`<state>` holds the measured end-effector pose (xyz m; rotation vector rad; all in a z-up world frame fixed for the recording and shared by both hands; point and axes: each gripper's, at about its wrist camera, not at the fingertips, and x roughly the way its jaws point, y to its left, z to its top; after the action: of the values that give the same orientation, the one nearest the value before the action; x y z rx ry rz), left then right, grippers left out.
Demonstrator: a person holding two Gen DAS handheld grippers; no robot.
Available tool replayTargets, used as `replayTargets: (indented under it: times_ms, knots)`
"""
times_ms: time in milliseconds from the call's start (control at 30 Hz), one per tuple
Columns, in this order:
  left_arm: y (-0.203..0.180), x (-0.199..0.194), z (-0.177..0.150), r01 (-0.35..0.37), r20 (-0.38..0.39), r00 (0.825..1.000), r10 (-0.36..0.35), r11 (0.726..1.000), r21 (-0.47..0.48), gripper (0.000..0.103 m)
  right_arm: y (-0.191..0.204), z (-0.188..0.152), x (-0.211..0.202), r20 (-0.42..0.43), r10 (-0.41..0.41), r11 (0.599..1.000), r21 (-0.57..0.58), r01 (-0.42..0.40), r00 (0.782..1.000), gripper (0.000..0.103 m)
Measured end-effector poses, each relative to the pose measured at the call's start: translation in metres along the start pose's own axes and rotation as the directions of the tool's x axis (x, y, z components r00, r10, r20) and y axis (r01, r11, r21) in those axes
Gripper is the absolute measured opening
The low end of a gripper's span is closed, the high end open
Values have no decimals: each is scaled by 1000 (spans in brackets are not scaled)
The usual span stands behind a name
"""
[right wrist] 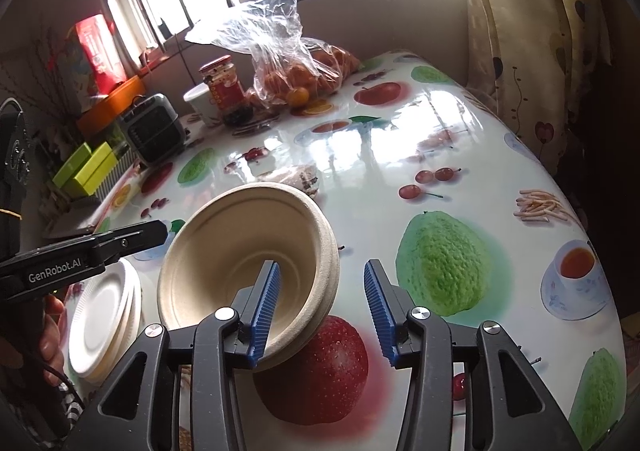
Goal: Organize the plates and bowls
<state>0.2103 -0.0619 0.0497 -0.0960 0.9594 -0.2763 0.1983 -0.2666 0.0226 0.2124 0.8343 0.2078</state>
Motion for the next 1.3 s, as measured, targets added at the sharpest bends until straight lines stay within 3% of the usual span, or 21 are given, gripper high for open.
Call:
replayTargets:
  times_ms: [133,233,667,933,1133,1300]
  knots:
    - [-2,-2,-1,-11,12,1000,11,1000,8,28,0,0,-1,4,-1,1000,0,1,1000,45]
    - [-7,-6,-3,-50,57,997,47,998,47,35,-1,1,-4,12,-2,1000,1,2,1000,48]
    - [-10,-13,-8,-26,89,996,19,997,73,36,-2,-1,-10,30,-4,1000,-2,4,1000,58]
    - [-13,-16,-14,-21,127,992,6,993,116,43,-5,-3,-12,28,7,1000,-11,-7,1000,67]
    - [-7,-7,-17,82,68,994,-89,992,92,43,-11,-5,-13,23,6,1000,2,-6,1000,70]
    - [1,-1,-18,105,37,994,-107,993,56,43,-16,-6,-14,20,18,1000,14,-18,1000,70]
